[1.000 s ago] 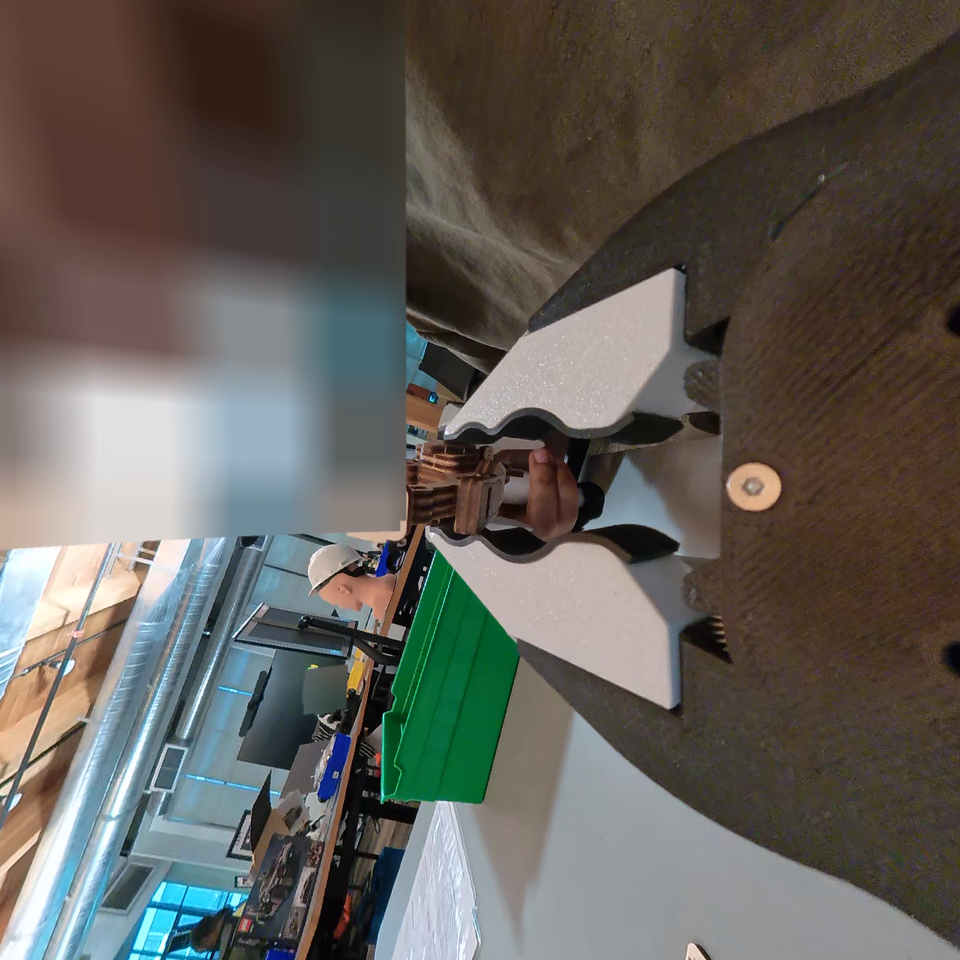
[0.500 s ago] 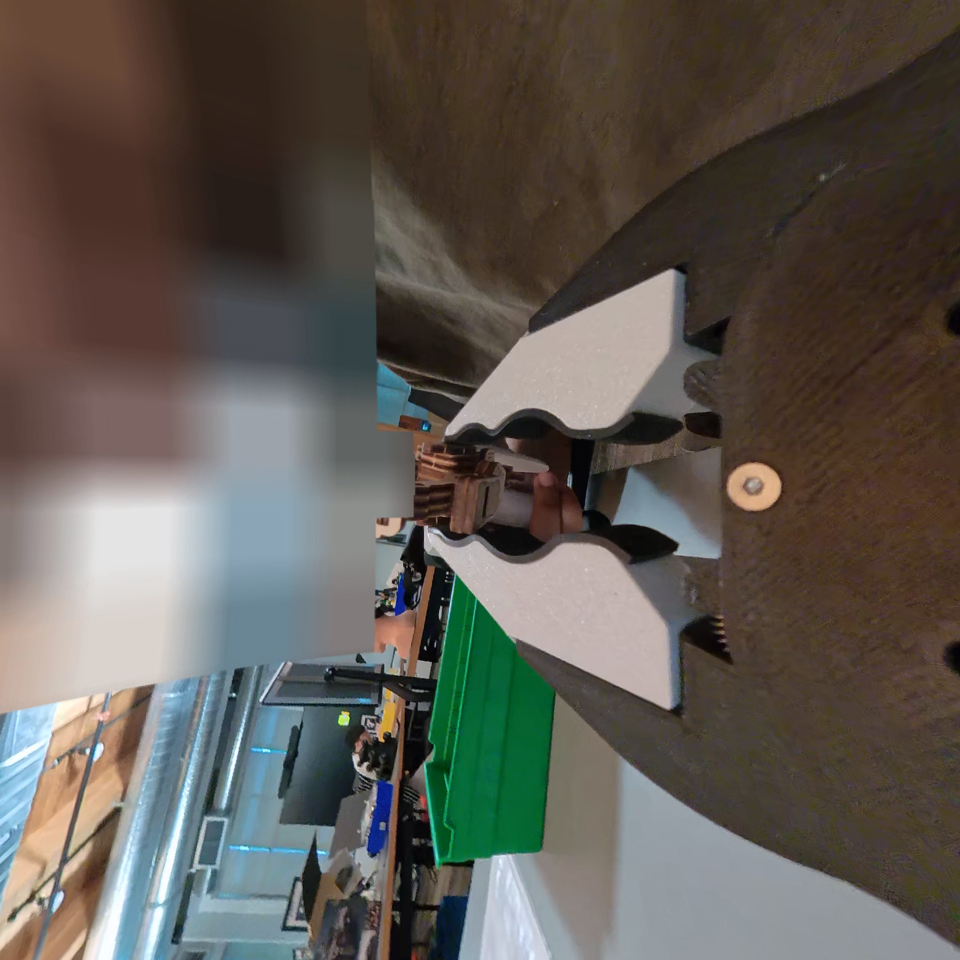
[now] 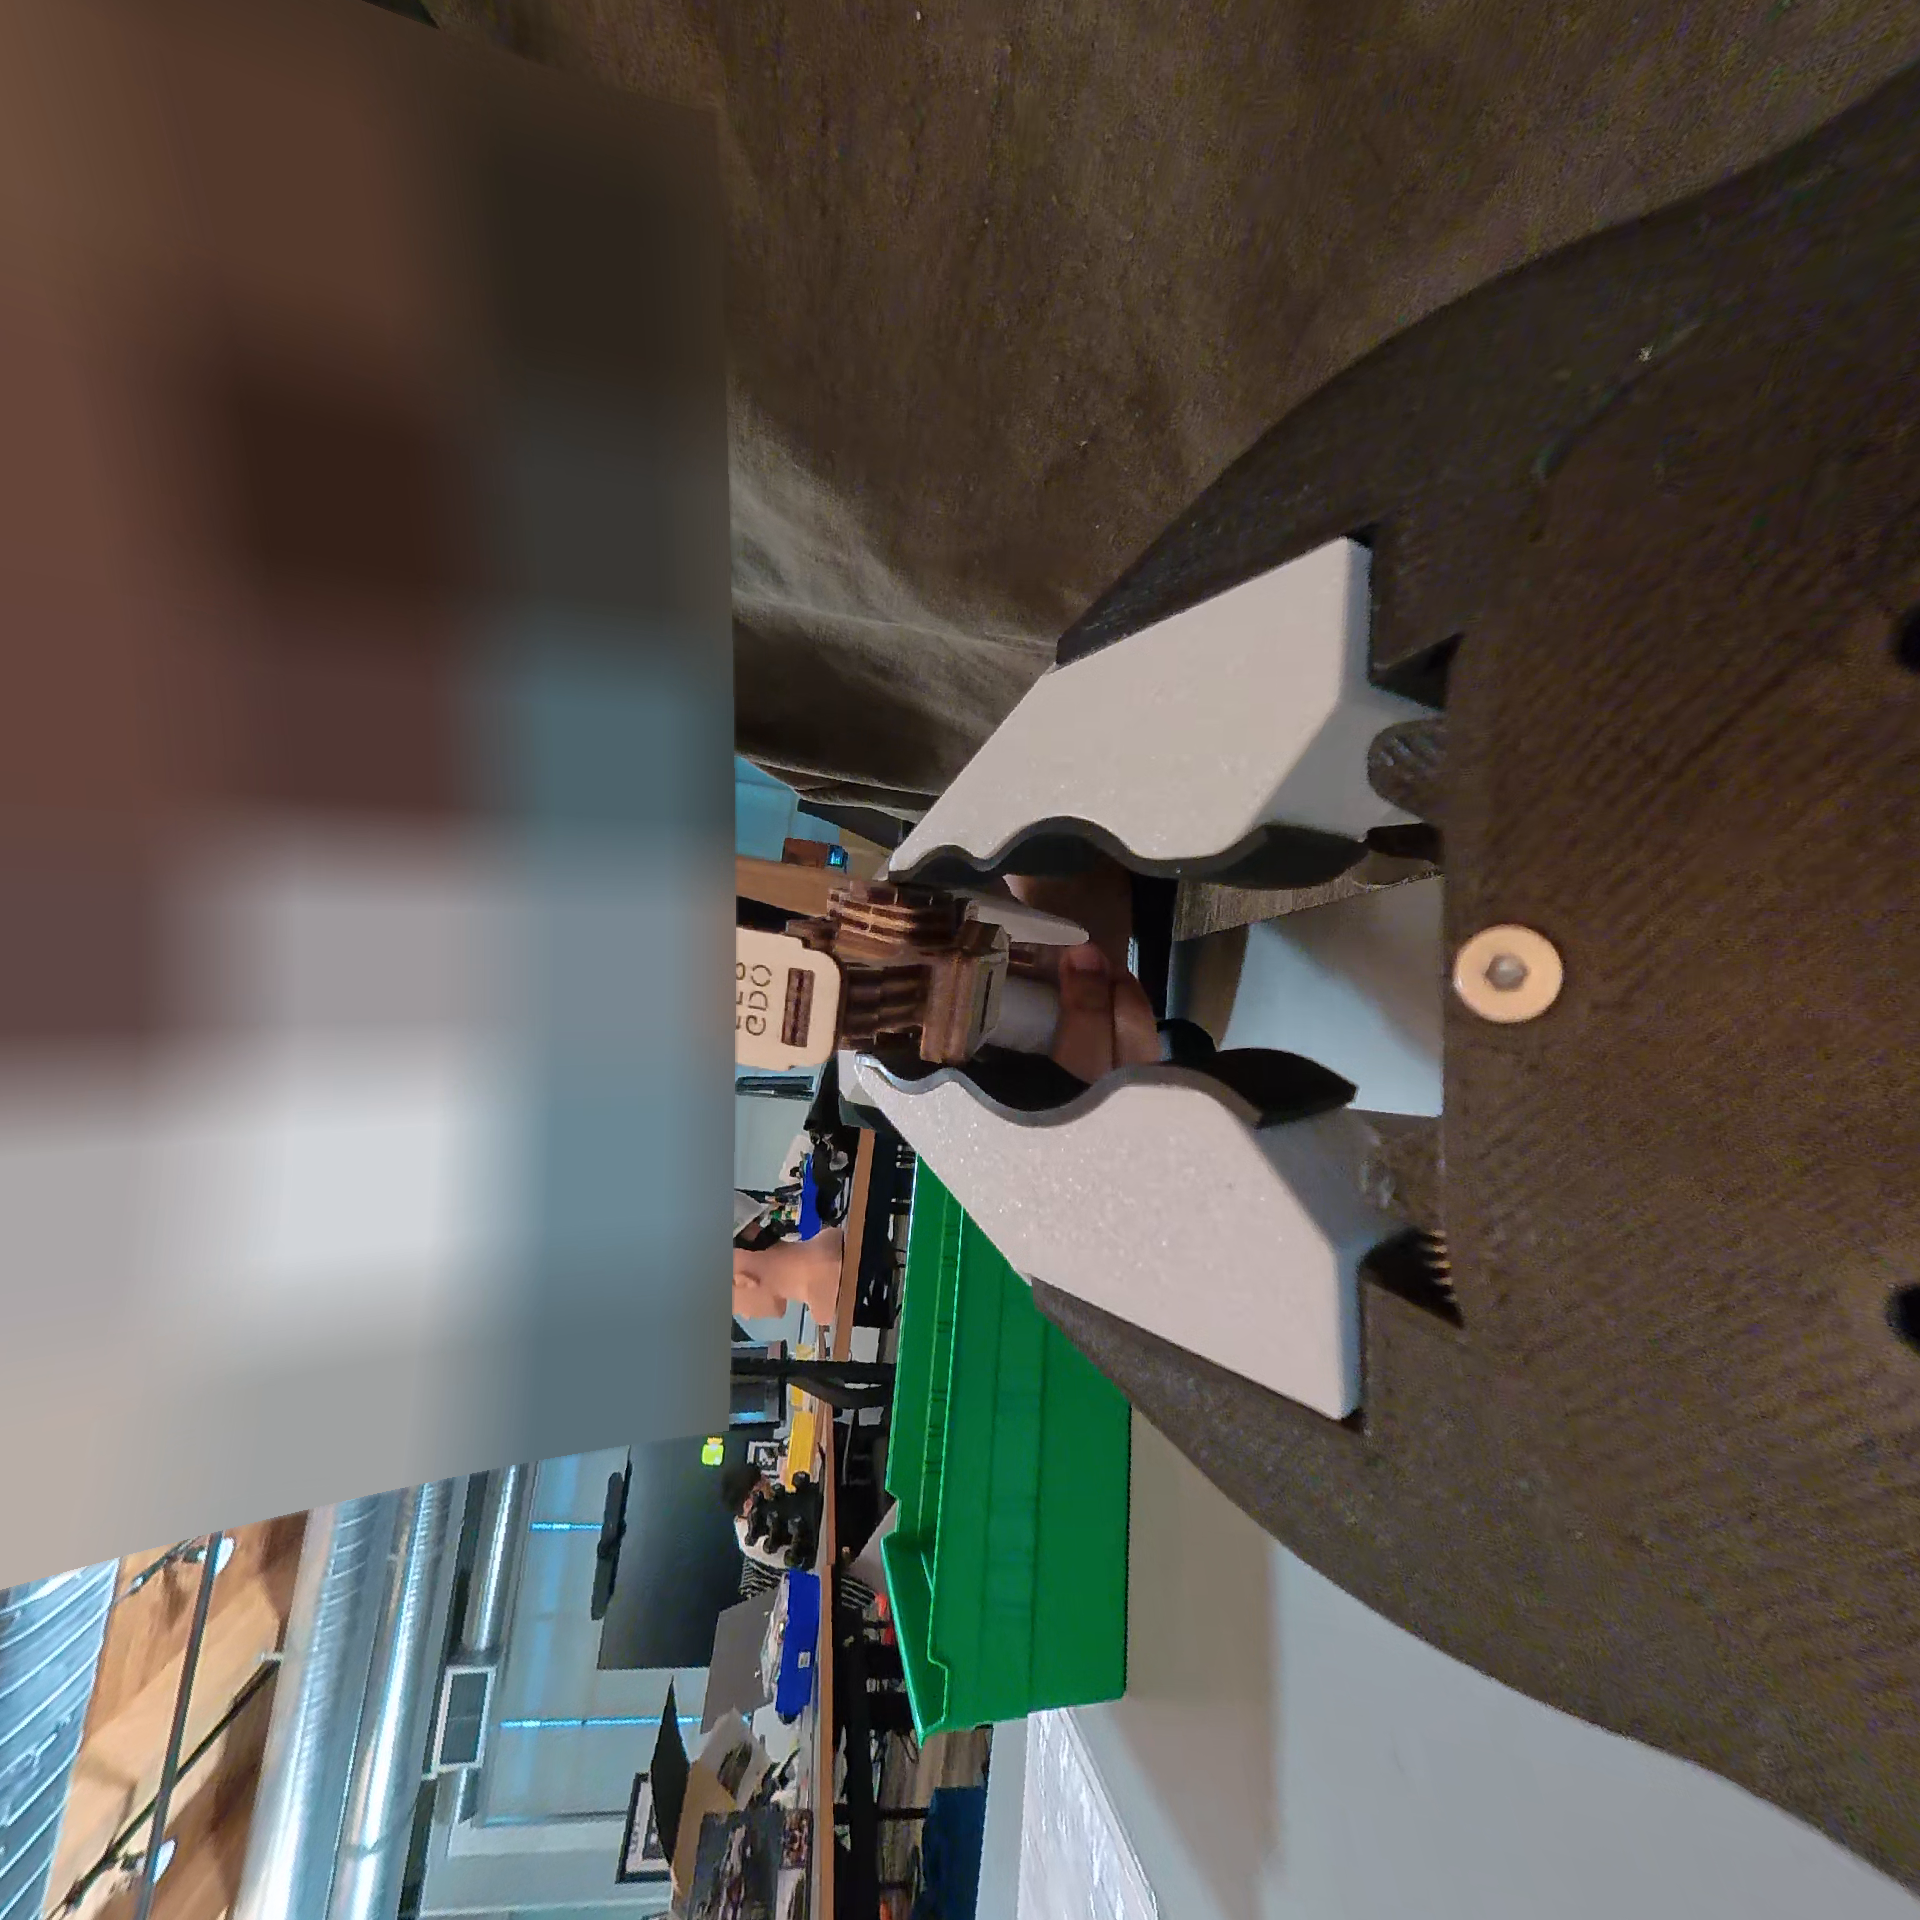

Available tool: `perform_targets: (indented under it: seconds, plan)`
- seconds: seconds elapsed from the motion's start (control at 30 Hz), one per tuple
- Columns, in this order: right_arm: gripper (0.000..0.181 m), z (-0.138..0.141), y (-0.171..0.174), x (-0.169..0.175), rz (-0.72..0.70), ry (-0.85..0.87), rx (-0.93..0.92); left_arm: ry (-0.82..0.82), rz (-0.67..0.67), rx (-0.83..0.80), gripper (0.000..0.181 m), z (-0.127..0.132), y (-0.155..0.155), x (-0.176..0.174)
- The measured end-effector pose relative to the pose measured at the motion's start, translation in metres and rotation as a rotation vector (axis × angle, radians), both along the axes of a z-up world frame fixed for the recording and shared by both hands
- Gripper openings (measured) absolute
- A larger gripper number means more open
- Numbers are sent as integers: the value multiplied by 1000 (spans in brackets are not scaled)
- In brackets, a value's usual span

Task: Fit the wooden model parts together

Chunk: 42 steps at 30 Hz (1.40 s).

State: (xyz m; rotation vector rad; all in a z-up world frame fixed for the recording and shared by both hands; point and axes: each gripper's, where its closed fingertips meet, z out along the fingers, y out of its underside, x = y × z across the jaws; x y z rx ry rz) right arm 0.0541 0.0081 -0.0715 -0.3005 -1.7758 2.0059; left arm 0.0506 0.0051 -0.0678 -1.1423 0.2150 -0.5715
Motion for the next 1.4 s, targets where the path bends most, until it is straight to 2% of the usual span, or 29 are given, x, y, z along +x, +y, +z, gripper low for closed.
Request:
perform_targets:
  seconds: [1.13,1.4]
  plan:
    - [23,-1,1,-4,-16,-26,86,-35,-1,-11,28,0,1,-4]
    - [23,-1,5,-7,-48,-13,19,-57,11,-32,27,-3,4,-8]
